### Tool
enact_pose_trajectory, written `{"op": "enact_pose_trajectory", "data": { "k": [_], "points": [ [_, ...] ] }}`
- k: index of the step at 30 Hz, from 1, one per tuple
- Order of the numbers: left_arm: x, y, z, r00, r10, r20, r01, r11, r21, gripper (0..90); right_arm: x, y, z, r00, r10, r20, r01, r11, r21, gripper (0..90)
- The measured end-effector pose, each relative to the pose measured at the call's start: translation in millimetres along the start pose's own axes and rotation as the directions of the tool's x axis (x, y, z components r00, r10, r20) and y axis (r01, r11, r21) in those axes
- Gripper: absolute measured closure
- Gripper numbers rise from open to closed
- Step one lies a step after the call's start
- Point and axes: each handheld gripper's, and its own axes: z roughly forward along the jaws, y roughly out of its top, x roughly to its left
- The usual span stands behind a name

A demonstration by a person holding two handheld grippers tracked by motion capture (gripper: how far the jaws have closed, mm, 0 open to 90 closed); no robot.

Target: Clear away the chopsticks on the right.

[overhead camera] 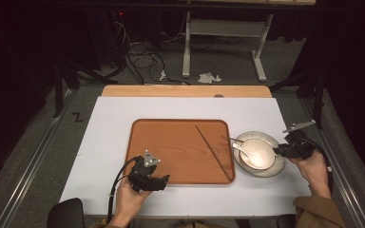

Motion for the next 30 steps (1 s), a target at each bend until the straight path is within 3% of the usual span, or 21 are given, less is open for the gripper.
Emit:
{"op": "enact_pose_trajectory", "data": {
  "k": [8,30],
  "points": [
    [0.3,-2.1,-1.3,1.0,-0.006,-0.006,0.006,1.0,0.003,29.1,-2.4,2.3,1.8,0.9999,0.002,-0.011,-0.003,1.0,-0.007,72.6],
    [0.3,-3.5,-2.0,0.9999,-0.01,-0.009,0.01,0.9999,0.004,29.3,-2.9,4.3,4.0,0.9998,-0.004,0.022,0.005,1.0,-0.018,79.3]
  ]
}}
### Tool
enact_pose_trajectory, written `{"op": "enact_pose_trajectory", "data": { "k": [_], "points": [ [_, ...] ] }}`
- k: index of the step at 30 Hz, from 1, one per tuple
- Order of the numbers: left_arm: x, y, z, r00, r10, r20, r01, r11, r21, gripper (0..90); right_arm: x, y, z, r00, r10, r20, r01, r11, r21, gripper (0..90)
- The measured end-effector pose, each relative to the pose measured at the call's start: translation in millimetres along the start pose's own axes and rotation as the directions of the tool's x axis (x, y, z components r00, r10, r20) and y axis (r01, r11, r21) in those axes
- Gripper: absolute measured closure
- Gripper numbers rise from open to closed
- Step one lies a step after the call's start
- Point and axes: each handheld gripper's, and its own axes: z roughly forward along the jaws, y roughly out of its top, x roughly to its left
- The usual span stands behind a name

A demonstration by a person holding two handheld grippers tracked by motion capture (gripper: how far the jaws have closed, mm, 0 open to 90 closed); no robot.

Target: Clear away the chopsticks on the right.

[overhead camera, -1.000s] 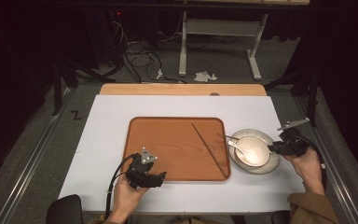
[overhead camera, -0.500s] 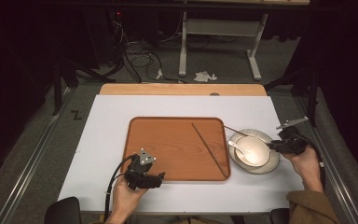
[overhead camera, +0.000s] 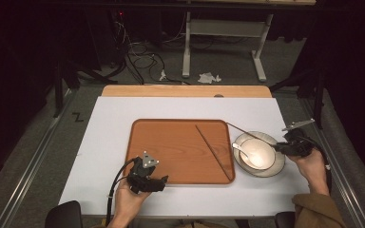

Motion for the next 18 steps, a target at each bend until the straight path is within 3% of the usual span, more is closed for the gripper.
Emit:
{"op": "enact_pose_trajectory", "data": {
  "k": [1,12,15,18],
  "points": [
    [0.2,0.0,-0.1,1.0,0.0,0.0,0.0,1.0,0.0,29.3,0.9,0.3,0.1,0.9998,-0.006,0.02,0.006,1.0,0.003,81.1],
    [-2.7,0.2,1.8,0.9998,0.014,0.012,-0.014,0.9999,-0.002,29.2,0.4,-0.1,0.6,0.9996,-0.009,0.028,0.009,1.0,-0.002,83.2],
    [-2.2,0.1,1.4,0.9998,0.013,0.015,-0.013,0.9999,-0.003,29.3,2.3,0.1,1.3,0.9976,-0.032,0.062,0.032,0.999,-0.001,85.2],
    [-2.7,0.3,2.1,0.9998,0.014,0.016,-0.014,0.9999,-0.001,29.4,3.2,0.5,1.1,0.9972,-0.034,0.067,0.034,0.999,0.004,85.3]
  ]
}}
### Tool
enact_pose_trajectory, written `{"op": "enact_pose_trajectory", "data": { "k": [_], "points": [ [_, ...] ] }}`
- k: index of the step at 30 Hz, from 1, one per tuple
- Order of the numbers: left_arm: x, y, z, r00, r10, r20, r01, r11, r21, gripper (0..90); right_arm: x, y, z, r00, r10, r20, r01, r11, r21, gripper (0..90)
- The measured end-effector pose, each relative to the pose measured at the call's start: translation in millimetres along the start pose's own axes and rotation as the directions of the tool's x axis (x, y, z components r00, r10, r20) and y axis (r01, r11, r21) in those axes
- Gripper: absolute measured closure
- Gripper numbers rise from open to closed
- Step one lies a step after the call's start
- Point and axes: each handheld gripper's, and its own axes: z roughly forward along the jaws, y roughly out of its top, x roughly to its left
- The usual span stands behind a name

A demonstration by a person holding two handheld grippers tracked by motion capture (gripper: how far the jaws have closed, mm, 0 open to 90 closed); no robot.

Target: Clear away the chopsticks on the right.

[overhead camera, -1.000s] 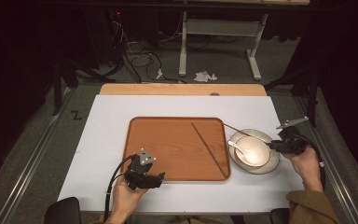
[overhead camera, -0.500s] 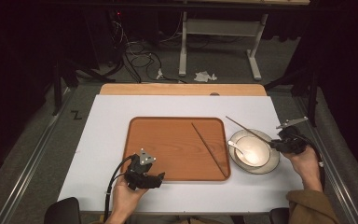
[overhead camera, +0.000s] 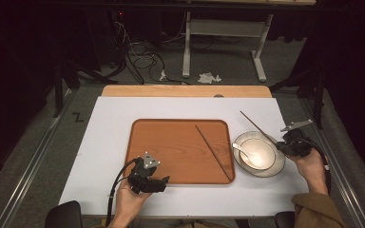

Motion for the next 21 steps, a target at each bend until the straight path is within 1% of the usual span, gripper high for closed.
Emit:
{"op": "enact_pose_trajectory", "data": {
  "k": [3,4,7,10,11,12,14,16,18,19,20,21],
  "points": [
    [-0.9,0.2,0.7,1.0,0.003,0.002,-0.003,1.0,0.001,29.4,0.0,-0.5,0.2,1.0,0.003,0.006,-0.003,1.0,-0.007,85.4],
    [-0.9,0.3,0.6,1.0,0.002,0.003,-0.002,1.0,0.0,29.4,0.3,-0.7,0.6,0.9999,0.003,0.014,-0.003,1.0,-0.012,85.5],
    [0.3,0.5,0.5,1.0,-0.004,0.008,0.004,1.0,0.0,29.5,-0.4,-0.9,-0.7,0.9998,0.018,0.013,-0.018,1.0,-0.018,85.5],
    [1.1,1.0,1.1,0.9999,-0.009,0.008,0.009,1.0,0.003,29.6,-1.7,-1.4,-6.2,0.9991,0.042,-0.007,-0.042,0.998,-0.053,85.5],
    [1.2,1.2,1.5,0.9999,-0.012,0.007,0.012,0.9999,0.003,29.6,-1.7,-1.3,-8.0,0.999,0.043,-0.012,-0.044,0.997,-0.061,85.5],
    [1.2,1.4,1.7,0.9999,-0.014,0.009,0.014,0.9999,0.003,29.6,-1.2,-1.3,-11.0,0.9987,0.05,-0.014,-0.051,0.996,-0.078,85.5],
    [1.2,2.5,2.4,0.9999,-0.01,0.012,0.01,0.9999,0.004,29.6,0.1,-1.3,-16.0,0.9975,0.062,-0.034,-0.065,0.992,-0.107,85.5],
    [0.9,3.5,3.0,0.9999,-0.008,0.014,0.008,1.0,0.005,29.7,1.5,-1.6,-20.7,0.9974,0.061,-0.039,-0.065,0.99,-0.125,85.5],
    [0.6,4.7,3.9,0.9999,-0.004,0.017,0.004,1.0,0.004,29.7,2.9,-2.7,-27.2,0.996,0.073,-0.052,-0.08,0.985,-0.155,85.5],
    [0.6,5.4,4.5,0.9998,-0.002,0.019,0.002,1.0,0.004,29.7,3.3,-2.9,-29.8,0.9957,0.071,-0.059,-0.08,0.983,-0.164,85.5],
    [0.6,6.4,5.3,0.9998,-0.001,0.022,0.001,1.0,0.005,29.7,5.1,-3.1,-33.1,0.9951,0.073,-0.067,-0.084,0.981,-0.177,85.5],
    [0.6,7.0,5.7,0.9997,0.002,0.024,-0.002,1.0,0.007,29.7,10.7,-2.2,-39.7,0.9949,0.065,-0.077,-0.079,0.977,-0.199,85.5]
  ]
}}
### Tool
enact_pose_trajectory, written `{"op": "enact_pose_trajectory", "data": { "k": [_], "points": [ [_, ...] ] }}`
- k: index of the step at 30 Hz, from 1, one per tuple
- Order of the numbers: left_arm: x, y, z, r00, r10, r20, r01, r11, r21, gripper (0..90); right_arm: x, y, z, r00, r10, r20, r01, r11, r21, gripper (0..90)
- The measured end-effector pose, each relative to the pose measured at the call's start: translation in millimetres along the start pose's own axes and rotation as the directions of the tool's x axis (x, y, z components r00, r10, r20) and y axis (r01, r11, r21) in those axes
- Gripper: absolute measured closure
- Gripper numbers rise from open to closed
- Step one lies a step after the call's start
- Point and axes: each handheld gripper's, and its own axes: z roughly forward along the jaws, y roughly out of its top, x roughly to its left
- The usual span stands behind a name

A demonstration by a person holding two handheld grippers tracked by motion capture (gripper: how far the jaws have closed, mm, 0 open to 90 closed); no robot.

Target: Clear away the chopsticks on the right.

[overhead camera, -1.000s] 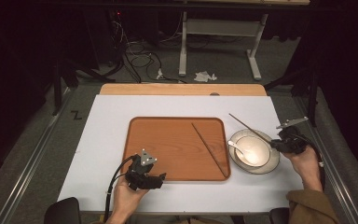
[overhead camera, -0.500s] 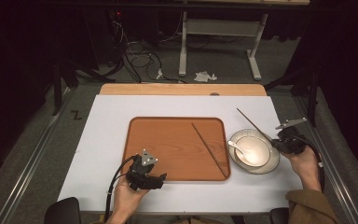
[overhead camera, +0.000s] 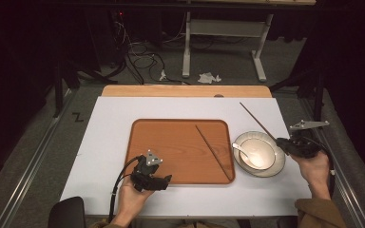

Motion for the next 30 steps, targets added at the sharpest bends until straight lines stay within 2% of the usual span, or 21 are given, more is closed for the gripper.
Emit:
{"op": "enact_pose_trajectory", "data": {
  "k": [1,3,5,10,16,17,18,19,22,24,25,30],
  "points": [
    [-0.3,0.8,0.8,1.0,0.0,0.0,0.0,1.0,0.0,29.7,0.0,0.0,0.0,1.0,0.0,0.0,0.0,1.0,0.0,85.5],
    [-0.6,2.4,1.9,1.0,0.004,0.006,-0.004,1.0,0.0,29.8,12.6,4.0,-8.3,0.9997,-0.023,-0.011,0.023,1.0,-0.014,85.5],
    [-1.0,4.3,3.2,0.9999,0.011,0.011,-0.011,0.9999,0.001,29.7,17.2,5.3,-10.6,0.9993,-0.033,-0.017,0.032,0.999,-0.025,85.5],
    [-1.5,8.3,6.4,0.9996,0.018,0.02,-0.018,0.9998,0.002,29.8,42.0,11.5,-23.4,0.9971,-0.07,-0.032,0.068,0.996,-0.052,85.5],
    [-1.3,13.0,9.3,0.9992,0.022,0.034,-0.022,0.9998,0.0,29.8,74.6,17.3,-31.4,0.9894,-0.119,-0.082,0.113,0.991,-0.074,85.5],
    [-1.3,13.7,9.6,0.9992,0.024,0.033,-0.024,0.9997,-0.001,29.9,80.5,18.1,-31.1,0.988,-0.126,-0.089,0.12,0.99,-0.074,85.5],
    [-1.5,14.4,9.9,0.9991,0.024,0.036,-0.024,0.9997,-0.003,29.9,92.1,19.6,-29.8,0.9852,-0.137,-0.104,0.131,0.989,-0.065,85.5],
    [-1.5,15.1,10.2,0.999,0.024,0.038,-0.024,0.9997,-0.005,29.9,92.1,19.6,-29.8,0.9852,-0.137,-0.104,0.131,0.989,-0.065,85.5],
    [-1.1,17.4,10.6,0.9986,0.029,0.045,-0.029,0.9995,-0.009,29.9,107.7,20.1,-25.2,0.9829,-0.144,-0.115,0.138,0.989,-0.057,85.4],
    [-0.1,18.7,10.3,0.9985,0.032,0.045,-0.031,0.9994,-0.016,30.0,123.3,19.8,-15.8,0.9826,-0.135,-0.127,0.131,0.991,-0.035,85.4],
    [0.4,19.3,10.0,0.9986,0.027,0.045,-0.026,0.9994,-0.023,30.0,123.3,19.8,-15.8,0.9826,-0.135,-0.127,0.131,0.991,-0.035,85.4],
    [3.6,21.3,7.6,0.9987,0.02,0.046,-0.018,0.999,-0.04,30.0,147.7,17.7,4.8,0.9801,-0.144,-0.137,0.147,0.989,0.017,85.4]
  ]
}}
